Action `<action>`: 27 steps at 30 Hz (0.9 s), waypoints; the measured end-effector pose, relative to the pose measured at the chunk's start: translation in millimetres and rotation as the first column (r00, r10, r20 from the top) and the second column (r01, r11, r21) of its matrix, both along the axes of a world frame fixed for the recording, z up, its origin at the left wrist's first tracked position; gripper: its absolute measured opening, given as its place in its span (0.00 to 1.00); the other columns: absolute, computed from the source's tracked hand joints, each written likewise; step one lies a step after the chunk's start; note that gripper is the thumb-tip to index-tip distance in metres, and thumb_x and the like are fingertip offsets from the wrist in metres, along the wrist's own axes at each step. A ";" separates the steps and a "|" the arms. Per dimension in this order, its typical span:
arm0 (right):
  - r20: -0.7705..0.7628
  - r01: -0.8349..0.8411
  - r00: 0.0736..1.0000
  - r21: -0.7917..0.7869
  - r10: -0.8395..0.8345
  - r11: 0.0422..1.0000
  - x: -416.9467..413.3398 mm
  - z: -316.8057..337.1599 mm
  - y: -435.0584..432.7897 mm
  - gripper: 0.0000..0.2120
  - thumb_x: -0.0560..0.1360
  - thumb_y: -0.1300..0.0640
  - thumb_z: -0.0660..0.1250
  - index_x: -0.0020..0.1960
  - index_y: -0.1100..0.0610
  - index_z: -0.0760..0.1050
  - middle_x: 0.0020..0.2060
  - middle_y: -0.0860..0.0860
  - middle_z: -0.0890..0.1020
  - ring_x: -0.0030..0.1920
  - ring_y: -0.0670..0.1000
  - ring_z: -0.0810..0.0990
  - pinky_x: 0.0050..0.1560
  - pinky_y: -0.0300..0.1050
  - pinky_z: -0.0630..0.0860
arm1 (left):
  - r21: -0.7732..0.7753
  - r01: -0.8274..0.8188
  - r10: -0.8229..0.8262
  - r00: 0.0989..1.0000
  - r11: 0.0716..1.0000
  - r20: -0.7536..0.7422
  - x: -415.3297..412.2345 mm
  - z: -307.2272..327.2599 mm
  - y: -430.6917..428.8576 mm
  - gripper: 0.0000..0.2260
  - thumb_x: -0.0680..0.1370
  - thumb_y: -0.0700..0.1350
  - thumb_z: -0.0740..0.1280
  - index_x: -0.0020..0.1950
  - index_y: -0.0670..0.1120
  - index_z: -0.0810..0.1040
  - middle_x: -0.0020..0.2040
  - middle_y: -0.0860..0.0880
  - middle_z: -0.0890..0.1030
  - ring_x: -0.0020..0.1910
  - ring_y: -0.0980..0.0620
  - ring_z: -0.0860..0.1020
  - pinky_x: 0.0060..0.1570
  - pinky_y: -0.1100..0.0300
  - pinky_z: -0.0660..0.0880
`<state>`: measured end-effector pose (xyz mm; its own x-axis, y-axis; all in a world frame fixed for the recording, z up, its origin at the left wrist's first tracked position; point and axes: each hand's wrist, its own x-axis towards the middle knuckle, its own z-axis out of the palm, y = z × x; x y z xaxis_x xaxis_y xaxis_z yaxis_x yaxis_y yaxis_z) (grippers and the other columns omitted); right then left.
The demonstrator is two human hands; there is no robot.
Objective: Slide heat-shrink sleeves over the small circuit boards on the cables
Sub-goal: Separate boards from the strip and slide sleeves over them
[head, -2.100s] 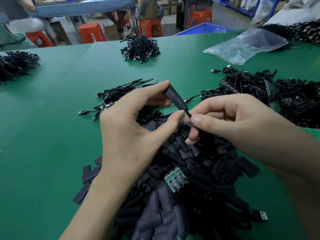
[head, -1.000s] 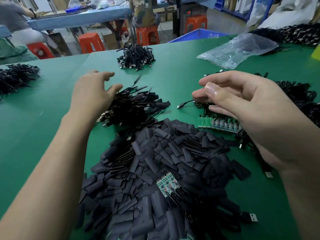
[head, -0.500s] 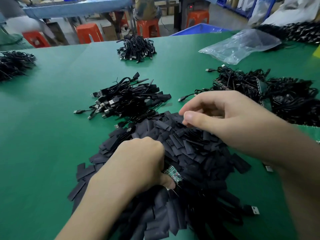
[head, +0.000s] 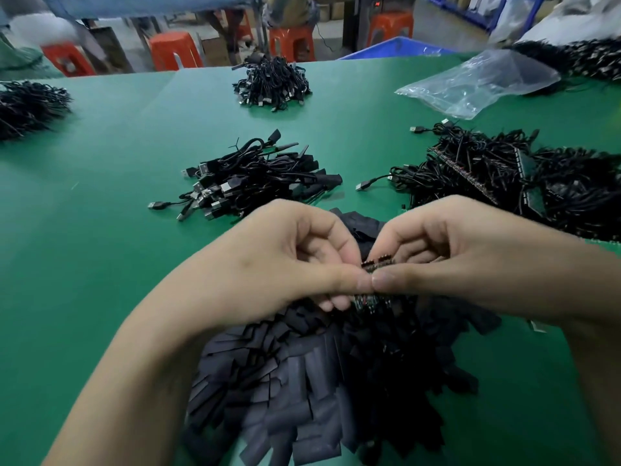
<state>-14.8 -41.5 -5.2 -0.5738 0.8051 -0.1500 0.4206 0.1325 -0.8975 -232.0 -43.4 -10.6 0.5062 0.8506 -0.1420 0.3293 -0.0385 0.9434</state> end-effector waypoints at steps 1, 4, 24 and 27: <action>-0.040 0.012 0.999 -0.006 -0.012 1.000 1.3 0.5 0.3 0.17 0.66 0.42 0.75 0.46 0.53 0.84 0.36 0.56 0.85 0.35 0.48 0.75 0.36 0.43 0.71 | 0.001 -0.026 0.026 0.999 1.000 0.033 1.0 0.8 -0.6 0.08 0.70 0.44 0.77 0.43 0.42 0.82 0.34 0.42 0.84 0.32 0.52 0.82 0.37 0.63 0.79; -0.145 0.064 0.987 -0.013 -0.066 0.998 2.5 1.9 0.3 0.16 0.63 0.44 0.76 0.43 0.56 0.85 0.36 0.60 0.86 0.32 0.49 0.79 0.33 0.36 0.76 | 0.038 -0.076 0.074 0.996 0.996 0.054 3.7 1.7 -2.0 0.09 0.70 0.45 0.77 0.45 0.42 0.83 0.35 0.44 0.84 0.35 0.53 0.82 0.40 0.62 0.80; -0.446 0.074 0.887 -0.119 -0.120 0.990 -4.7 4.1 -4.3 0.07 0.67 0.50 0.75 0.40 0.53 0.85 0.34 0.54 0.85 0.32 0.47 0.78 0.34 0.35 0.76 | -0.053 -0.038 0.055 0.931 0.998 0.362 -1.6 11.8 -6.8 0.03 0.68 0.42 0.76 0.39 0.44 0.86 0.34 0.47 0.85 0.31 0.55 0.82 0.38 0.67 0.78; -0.486 -0.028 0.873 -0.158 -0.053 0.987 1.3 7.2 -3.9 0.08 0.70 0.49 0.77 0.40 0.53 0.84 0.34 0.52 0.85 0.31 0.47 0.80 0.34 0.37 0.77 | -0.045 -0.010 0.027 0.917 0.999 0.399 -5.4 13.0 -6.9 0.05 0.67 0.39 0.80 0.39 0.45 0.87 0.35 0.47 0.85 0.31 0.56 0.82 0.39 0.65 0.79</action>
<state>-13.5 -45.4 2.1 -0.5962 0.8025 0.0222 -0.0746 -0.0278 -0.9968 -237.4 -50.2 2.4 0.5123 0.8582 0.0337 -0.0745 0.0053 0.9972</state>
